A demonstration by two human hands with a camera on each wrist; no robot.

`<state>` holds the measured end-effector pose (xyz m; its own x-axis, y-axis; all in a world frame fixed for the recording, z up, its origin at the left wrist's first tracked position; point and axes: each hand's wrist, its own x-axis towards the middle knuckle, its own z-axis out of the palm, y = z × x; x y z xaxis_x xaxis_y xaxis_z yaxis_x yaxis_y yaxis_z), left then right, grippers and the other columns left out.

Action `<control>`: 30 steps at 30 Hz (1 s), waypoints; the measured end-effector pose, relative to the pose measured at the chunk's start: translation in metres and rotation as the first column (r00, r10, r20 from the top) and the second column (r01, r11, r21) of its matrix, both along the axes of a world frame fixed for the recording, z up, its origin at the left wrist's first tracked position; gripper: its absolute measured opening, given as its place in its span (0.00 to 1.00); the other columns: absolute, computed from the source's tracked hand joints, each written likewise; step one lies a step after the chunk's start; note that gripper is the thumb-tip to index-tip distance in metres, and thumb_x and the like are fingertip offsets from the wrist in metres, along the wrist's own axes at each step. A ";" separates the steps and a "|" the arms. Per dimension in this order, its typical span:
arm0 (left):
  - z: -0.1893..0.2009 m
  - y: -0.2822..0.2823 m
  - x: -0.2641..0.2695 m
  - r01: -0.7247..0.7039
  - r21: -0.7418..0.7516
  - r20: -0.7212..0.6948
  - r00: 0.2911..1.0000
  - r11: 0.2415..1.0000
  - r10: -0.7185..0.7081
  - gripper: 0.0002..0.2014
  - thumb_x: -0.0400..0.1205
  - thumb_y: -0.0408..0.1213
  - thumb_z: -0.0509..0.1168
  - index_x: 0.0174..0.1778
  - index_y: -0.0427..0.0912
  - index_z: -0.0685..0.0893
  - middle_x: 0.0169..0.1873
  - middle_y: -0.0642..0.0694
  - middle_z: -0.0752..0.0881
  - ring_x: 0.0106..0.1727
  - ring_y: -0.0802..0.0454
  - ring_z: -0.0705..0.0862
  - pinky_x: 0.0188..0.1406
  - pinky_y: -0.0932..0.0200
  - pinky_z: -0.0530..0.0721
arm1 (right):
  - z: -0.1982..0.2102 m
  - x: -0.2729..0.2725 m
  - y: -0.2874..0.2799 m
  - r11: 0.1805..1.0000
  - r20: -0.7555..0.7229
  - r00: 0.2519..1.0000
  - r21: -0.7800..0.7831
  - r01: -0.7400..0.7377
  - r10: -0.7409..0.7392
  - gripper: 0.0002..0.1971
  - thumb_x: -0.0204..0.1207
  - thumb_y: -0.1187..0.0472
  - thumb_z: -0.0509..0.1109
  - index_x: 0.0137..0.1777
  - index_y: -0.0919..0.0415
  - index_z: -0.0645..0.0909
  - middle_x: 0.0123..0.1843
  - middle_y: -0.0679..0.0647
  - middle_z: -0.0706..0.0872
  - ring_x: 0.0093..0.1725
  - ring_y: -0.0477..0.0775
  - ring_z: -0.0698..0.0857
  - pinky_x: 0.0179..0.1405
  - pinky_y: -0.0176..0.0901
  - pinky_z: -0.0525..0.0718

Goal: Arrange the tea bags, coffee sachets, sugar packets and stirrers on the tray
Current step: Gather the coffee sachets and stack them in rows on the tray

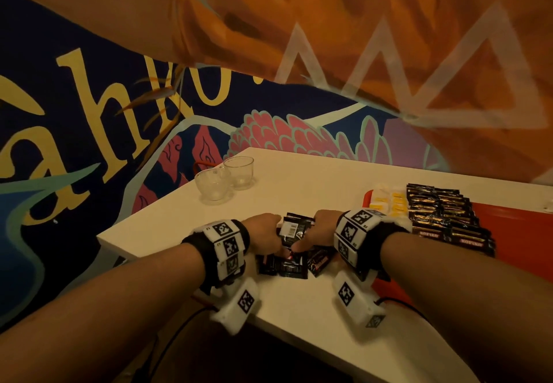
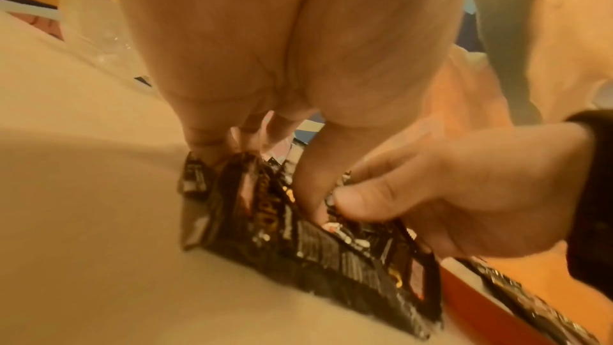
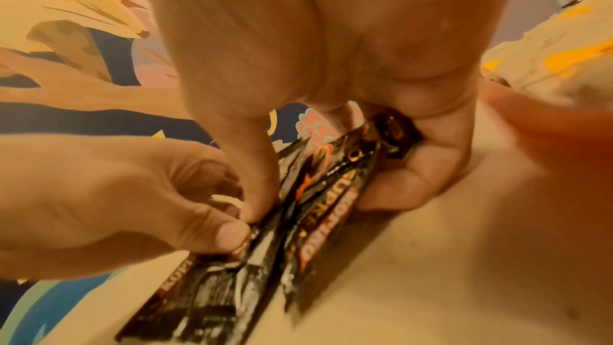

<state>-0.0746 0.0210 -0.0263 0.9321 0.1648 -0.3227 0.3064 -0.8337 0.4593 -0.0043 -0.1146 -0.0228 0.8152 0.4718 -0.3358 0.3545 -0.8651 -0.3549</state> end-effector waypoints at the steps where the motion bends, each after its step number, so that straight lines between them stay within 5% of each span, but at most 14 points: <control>1: 0.000 0.000 0.001 -0.019 -0.057 -0.018 1.000 0.998 0.018 0.27 0.76 0.35 0.78 0.71 0.39 0.81 0.62 0.41 0.88 0.63 0.43 0.86 0.68 0.44 0.83 | -0.002 0.000 0.000 1.000 0.010 1.000 -0.009 -0.005 0.005 0.24 0.69 0.39 0.79 0.54 0.56 0.83 0.47 0.53 0.86 0.50 0.55 0.86 0.50 0.44 0.82; 6: 0.004 -0.006 0.008 -0.080 -0.230 -0.032 0.997 0.970 0.075 0.17 0.74 0.26 0.75 0.60 0.36 0.86 0.57 0.36 0.90 0.60 0.37 0.88 0.65 0.39 0.86 | -0.001 -0.006 -0.005 1.000 0.033 0.999 -0.009 0.029 -0.028 0.29 0.70 0.41 0.79 0.62 0.61 0.83 0.57 0.58 0.89 0.57 0.58 0.88 0.58 0.50 0.87; 10: 0.002 -0.009 0.012 -0.132 -0.301 0.003 0.990 0.944 0.139 0.12 0.75 0.22 0.73 0.46 0.43 0.82 0.55 0.36 0.88 0.61 0.37 0.87 0.65 0.38 0.85 | -0.002 -0.008 -0.008 0.994 0.038 0.995 0.059 0.089 -0.092 0.34 0.73 0.47 0.79 0.73 0.63 0.72 0.65 0.59 0.83 0.62 0.59 0.85 0.60 0.48 0.85; 13: -0.002 -0.008 0.013 -0.158 -0.358 0.074 0.978 0.920 0.196 0.15 0.75 0.22 0.74 0.48 0.44 0.79 0.55 0.36 0.86 0.59 0.38 0.86 0.62 0.37 0.86 | -0.004 -0.009 -0.013 0.976 0.008 0.984 0.135 0.173 -0.175 0.45 0.69 0.46 0.81 0.78 0.63 0.62 0.68 0.58 0.80 0.64 0.58 0.82 0.61 0.48 0.82; 17: 0.003 -0.005 0.012 -0.116 -0.448 0.170 0.962 0.887 0.212 0.16 0.75 0.17 0.70 0.51 0.41 0.81 0.55 0.32 0.87 0.57 0.34 0.87 0.61 0.34 0.87 | 0.003 0.000 -0.024 0.909 -0.124 0.971 0.345 0.235 -0.203 0.30 0.68 0.54 0.84 0.66 0.58 0.75 0.48 0.49 0.82 0.50 0.51 0.82 0.52 0.44 0.81; 20: 0.012 -0.002 0.014 -0.065 -0.538 0.250 0.940 0.841 0.233 0.16 0.77 0.15 0.67 0.54 0.37 0.80 0.48 0.34 0.87 0.51 0.36 0.88 0.58 0.37 0.88 | 0.011 0.011 -0.031 0.746 -0.278 0.929 0.559 0.362 -0.243 0.32 0.63 0.60 0.86 0.63 0.55 0.72 0.53 0.53 0.83 0.57 0.57 0.85 0.58 0.52 0.85; 23: 0.022 -0.003 0.018 -0.031 -0.608 0.308 0.912 0.793 0.272 0.17 0.79 0.14 0.65 0.59 0.34 0.79 0.50 0.33 0.87 0.51 0.37 0.89 0.56 0.38 0.88 | 0.018 0.018 -0.037 0.601 -0.403 0.897 0.676 0.426 -0.183 0.24 0.66 0.66 0.84 0.61 0.64 0.80 0.56 0.60 0.88 0.56 0.61 0.88 0.57 0.57 0.88; 26: 0.030 -0.007 0.022 -0.008 -0.641 0.336 0.896 0.767 0.289 0.19 0.80 0.16 0.66 0.64 0.35 0.80 0.55 0.34 0.88 0.56 0.37 0.89 0.57 0.39 0.88 | 0.020 0.022 -0.040 0.524 -0.408 0.906 0.750 0.403 -0.113 0.17 0.69 0.68 0.81 0.57 0.61 0.85 0.55 0.61 0.91 0.54 0.61 0.91 0.59 0.61 0.88; 30: 0.031 -0.015 0.029 0.027 -0.666 0.363 0.885 0.745 0.292 0.19 0.82 0.17 0.63 0.67 0.36 0.83 0.57 0.36 0.89 0.59 0.39 0.88 0.62 0.38 0.86 | 0.019 0.027 -0.037 0.530 -0.325 0.944 0.790 0.308 -0.065 0.18 0.71 0.62 0.81 0.59 0.53 0.83 0.54 0.56 0.92 0.54 0.60 0.91 0.60 0.63 0.87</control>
